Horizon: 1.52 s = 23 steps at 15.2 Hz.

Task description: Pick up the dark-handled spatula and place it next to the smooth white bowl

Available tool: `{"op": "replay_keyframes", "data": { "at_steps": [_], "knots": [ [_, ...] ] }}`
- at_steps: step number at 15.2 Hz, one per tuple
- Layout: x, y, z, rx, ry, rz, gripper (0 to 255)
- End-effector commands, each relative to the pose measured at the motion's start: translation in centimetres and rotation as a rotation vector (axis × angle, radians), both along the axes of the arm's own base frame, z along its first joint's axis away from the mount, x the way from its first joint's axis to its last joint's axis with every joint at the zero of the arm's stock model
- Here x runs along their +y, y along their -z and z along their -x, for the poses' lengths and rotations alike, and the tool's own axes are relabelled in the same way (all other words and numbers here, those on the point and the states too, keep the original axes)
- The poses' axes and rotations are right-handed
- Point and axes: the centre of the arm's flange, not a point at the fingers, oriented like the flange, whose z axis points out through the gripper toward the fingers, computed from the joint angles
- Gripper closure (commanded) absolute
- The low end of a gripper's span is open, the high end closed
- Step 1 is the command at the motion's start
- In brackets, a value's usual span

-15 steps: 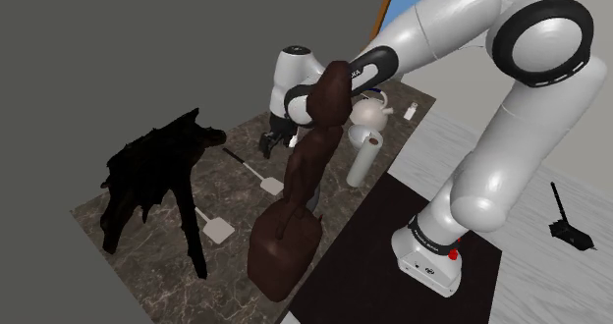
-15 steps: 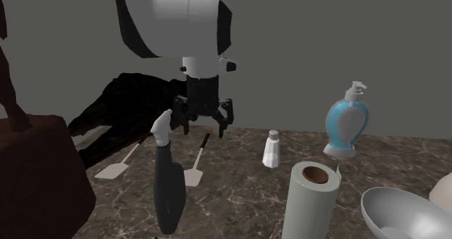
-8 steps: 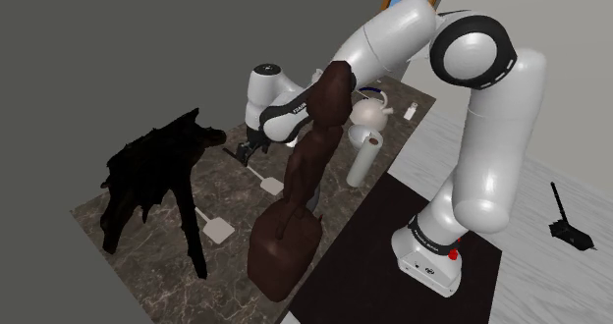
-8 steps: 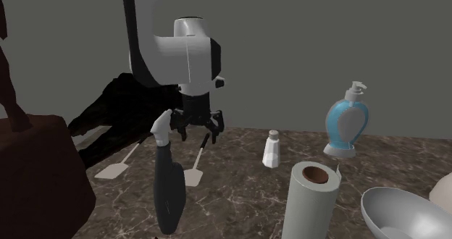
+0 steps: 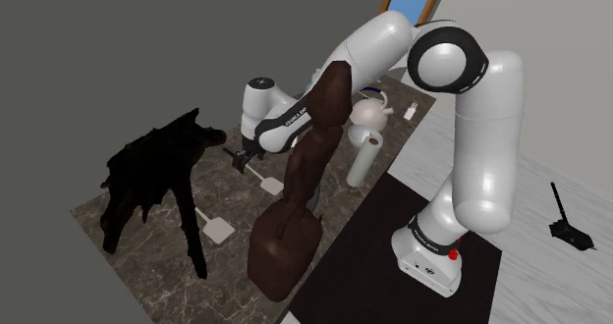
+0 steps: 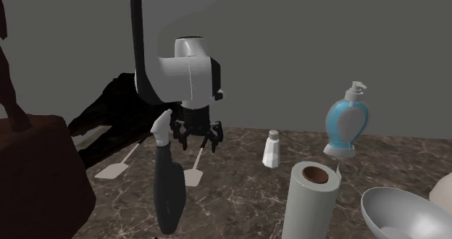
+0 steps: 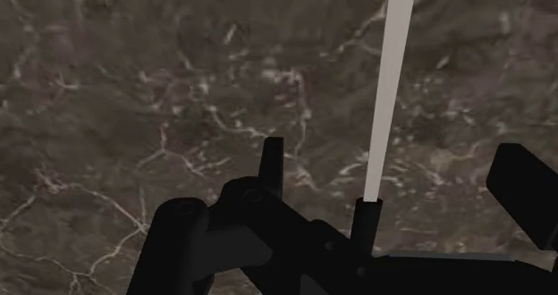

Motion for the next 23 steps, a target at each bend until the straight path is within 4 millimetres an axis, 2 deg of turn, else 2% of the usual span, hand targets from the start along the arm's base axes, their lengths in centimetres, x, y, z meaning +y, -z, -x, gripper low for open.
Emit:
{"op": "replay_keyframes", "data": {
  "at_steps": [1,8,9,18,23],
  "knots": [
    [0.1,0.7,-0.1,0.000,0.000,0.000,0],
    [0.1,0.7,-0.1,0.000,0.000,0.000,0],
    [0.1,0.7,-0.1,0.000,0.000,0.000,255],
    [0.1,0.7,-0.1,0.000,0.000,0.000,255],
    [0.1,-1.9,-0.1,0.000,0.000,0.000,255]
  ]
}}
